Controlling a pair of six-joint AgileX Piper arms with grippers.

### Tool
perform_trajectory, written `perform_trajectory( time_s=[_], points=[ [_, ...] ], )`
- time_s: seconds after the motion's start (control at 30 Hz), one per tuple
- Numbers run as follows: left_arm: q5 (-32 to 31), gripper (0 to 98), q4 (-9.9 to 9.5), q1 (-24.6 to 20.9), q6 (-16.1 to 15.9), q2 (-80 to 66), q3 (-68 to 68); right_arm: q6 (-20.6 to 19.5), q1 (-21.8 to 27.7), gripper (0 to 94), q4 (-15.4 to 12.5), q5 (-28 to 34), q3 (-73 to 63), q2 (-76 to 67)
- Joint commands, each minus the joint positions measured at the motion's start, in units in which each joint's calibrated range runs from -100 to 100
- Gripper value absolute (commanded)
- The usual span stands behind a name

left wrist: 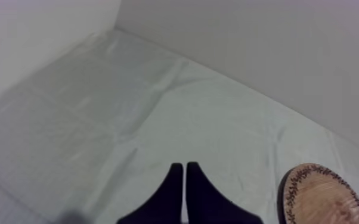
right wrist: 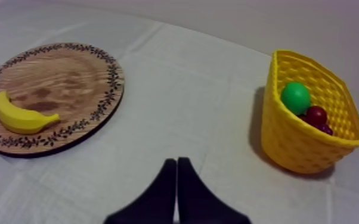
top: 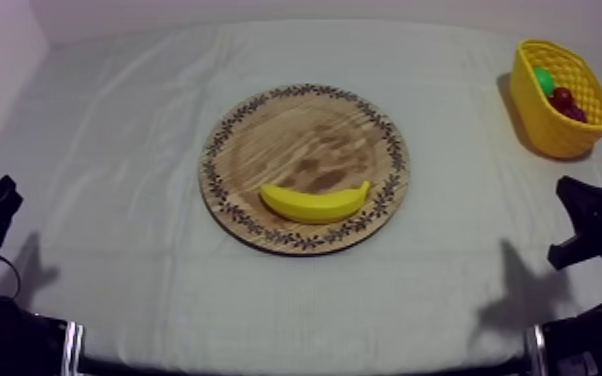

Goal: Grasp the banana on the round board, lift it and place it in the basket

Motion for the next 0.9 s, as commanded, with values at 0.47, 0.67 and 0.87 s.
perform_trajectory(
  time_s=[0.47,0.67,0.87],
  points=[
    [0.0,0.1,-0.02,0.0,0.0,0.0,0.0,-1.2,-0.4,0.5,-0.7,1.1,0.0,-0.5],
    [0.0,0.1,-0.02,0.0,0.0,0.0,0.0,2.5,-0.6,0.6,-3.5,4.6,-1.1,-0.5],
    [0.0,0.1,-0.02,0.0,0.0,0.0,0.0,5.4,-0.6,0.6,-7.0,7.8,-5.5,-0.5]
  ],
)
